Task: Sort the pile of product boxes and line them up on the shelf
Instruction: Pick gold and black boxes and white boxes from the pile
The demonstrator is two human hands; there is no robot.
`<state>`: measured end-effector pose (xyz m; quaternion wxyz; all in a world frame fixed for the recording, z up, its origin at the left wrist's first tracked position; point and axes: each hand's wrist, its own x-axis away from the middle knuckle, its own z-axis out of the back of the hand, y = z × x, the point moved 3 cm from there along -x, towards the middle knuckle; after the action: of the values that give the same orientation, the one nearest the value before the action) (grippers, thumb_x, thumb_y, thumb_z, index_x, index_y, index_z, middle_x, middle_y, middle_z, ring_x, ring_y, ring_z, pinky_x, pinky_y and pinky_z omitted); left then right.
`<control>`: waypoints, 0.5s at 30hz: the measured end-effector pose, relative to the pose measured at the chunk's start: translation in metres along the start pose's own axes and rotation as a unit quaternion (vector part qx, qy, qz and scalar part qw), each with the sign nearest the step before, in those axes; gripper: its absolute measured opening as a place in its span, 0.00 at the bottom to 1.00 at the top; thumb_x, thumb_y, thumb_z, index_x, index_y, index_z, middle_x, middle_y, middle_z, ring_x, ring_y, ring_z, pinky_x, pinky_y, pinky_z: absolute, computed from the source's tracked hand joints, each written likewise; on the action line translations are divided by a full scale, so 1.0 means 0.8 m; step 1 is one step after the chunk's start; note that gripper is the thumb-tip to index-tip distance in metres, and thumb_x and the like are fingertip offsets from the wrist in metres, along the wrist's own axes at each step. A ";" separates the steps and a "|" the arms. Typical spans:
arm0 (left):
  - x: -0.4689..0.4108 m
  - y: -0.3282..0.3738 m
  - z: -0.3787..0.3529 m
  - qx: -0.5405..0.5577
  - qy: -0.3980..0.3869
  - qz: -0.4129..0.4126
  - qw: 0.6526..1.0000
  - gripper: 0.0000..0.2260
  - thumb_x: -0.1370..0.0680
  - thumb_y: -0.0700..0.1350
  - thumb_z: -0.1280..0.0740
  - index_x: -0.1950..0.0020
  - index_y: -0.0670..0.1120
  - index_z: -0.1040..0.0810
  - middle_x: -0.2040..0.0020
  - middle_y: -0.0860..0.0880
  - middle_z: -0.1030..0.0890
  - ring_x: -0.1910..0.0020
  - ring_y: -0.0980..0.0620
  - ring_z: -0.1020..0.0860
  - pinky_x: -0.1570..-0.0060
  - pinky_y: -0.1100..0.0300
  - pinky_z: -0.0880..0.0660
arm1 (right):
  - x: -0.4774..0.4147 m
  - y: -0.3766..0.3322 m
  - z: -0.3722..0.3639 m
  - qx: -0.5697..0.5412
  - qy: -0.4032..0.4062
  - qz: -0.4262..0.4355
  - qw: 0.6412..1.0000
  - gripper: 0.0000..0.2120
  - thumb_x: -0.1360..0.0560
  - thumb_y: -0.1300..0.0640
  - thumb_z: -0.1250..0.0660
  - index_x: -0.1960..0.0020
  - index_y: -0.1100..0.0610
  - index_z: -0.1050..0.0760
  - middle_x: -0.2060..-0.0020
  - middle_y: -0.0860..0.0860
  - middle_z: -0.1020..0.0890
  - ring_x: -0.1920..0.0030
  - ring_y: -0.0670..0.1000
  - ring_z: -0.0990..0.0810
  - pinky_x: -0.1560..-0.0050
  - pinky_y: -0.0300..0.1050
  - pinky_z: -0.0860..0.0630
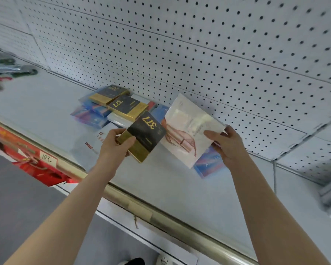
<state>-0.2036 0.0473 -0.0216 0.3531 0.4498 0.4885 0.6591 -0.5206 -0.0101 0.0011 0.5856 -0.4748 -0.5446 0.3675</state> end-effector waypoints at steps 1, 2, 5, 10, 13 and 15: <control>-0.002 0.003 0.001 -0.009 0.001 -0.009 1.000 0.15 0.24 0.48 0.29 0.40 0.52 0.29 0.47 0.49 0.21 0.48 0.51 0.21 0.52 0.57 0.22 | 0.009 -0.007 0.001 0.002 0.027 0.026 0.999 0.18 0.32 0.64 0.24 0.44 0.60 0.23 0.51 0.56 0.16 0.51 0.57 0.16 0.45 0.59 0.20; -0.002 0.007 0.002 -0.019 0.003 -0.018 1.000 0.15 0.26 0.49 0.28 0.41 0.51 0.27 0.48 0.50 0.20 0.49 0.51 0.21 0.50 0.55 0.22 | 0.021 -0.013 0.001 0.014 0.052 0.051 0.997 0.18 0.33 0.63 0.23 0.46 0.58 0.22 0.52 0.56 0.15 0.51 0.56 0.16 0.45 0.60 0.20; -0.003 0.010 0.008 -0.053 -0.013 -0.036 0.998 0.09 0.27 0.50 0.27 0.49 0.51 0.21 0.54 0.51 0.17 0.52 0.49 0.18 0.51 0.51 0.21 | 0.058 -0.029 0.000 0.148 0.117 0.143 0.972 0.15 0.33 0.55 0.22 0.49 0.50 0.23 0.58 0.53 0.17 0.59 0.51 0.19 0.54 0.51 0.20; 0.003 0.000 0.008 -0.221 -0.120 -0.098 0.963 0.12 0.24 0.59 0.35 0.44 0.56 0.26 0.52 0.52 0.20 0.52 0.50 0.21 0.51 0.51 0.24 | 0.100 -0.026 -0.026 0.421 0.135 0.176 0.879 0.18 0.24 0.44 0.35 0.35 0.43 0.33 0.57 0.48 0.23 0.57 0.52 0.25 0.55 0.47 0.26; 0.000 -0.005 0.009 -0.276 -0.153 -0.109 0.943 0.08 0.20 0.51 0.37 0.43 0.55 0.33 0.51 0.50 0.24 0.52 0.49 0.23 0.52 0.49 0.25 | 0.110 -0.003 -0.033 0.552 0.105 0.112 0.820 0.29 0.24 0.46 0.37 0.27 0.43 0.45 0.48 0.51 0.28 0.53 0.55 0.28 0.53 0.49 0.29; -0.001 -0.008 0.010 -0.278 -0.177 -0.104 0.939 0.13 0.23 0.42 0.34 0.44 0.53 0.35 0.51 0.50 0.26 0.54 0.51 0.24 0.51 0.45 0.22 | 0.121 0.008 -0.029 0.567 0.114 0.085 0.812 0.28 0.26 0.49 0.33 0.30 0.48 0.40 0.47 0.52 0.25 0.54 0.56 0.26 0.56 0.48 0.30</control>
<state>-0.1952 0.0507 -0.0268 0.6111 0.3901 0.2598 0.6379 -0.4838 0.0796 0.0236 0.7754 -0.1417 -0.1266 0.6023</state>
